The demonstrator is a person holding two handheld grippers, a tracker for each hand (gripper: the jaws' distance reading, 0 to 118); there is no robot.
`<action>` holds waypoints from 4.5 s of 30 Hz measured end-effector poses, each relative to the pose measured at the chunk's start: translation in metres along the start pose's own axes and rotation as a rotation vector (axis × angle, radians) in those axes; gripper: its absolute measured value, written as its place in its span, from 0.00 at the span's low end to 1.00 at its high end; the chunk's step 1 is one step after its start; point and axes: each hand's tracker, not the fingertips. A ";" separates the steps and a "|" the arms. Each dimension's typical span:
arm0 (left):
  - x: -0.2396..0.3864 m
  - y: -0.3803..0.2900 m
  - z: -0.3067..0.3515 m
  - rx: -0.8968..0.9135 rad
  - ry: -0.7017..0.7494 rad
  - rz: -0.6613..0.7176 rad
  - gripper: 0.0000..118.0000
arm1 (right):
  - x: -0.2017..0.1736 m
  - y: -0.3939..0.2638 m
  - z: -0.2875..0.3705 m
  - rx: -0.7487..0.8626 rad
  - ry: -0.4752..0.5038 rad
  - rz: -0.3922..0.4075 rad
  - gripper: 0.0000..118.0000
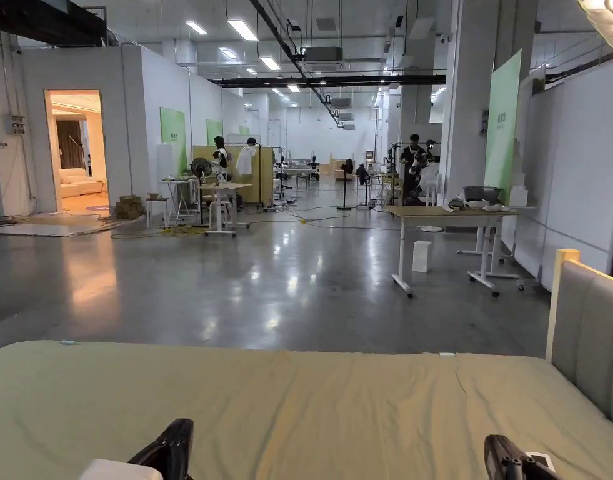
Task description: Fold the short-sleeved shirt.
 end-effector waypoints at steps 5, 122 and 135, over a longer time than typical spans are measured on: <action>0.001 0.002 0.002 0.008 -0.006 -0.004 0.00 | -0.007 -0.002 -0.003 -0.004 -0.034 0.035 0.00; -0.208 -0.299 -0.197 -0.974 -0.112 0.159 0.92 | 0.035 -0.174 -0.018 -0.589 -0.041 -0.225 0.00; -0.204 -0.359 -0.237 -1.110 -0.081 0.143 0.65 | 0.025 -0.193 -0.021 -0.763 -0.102 -0.195 0.01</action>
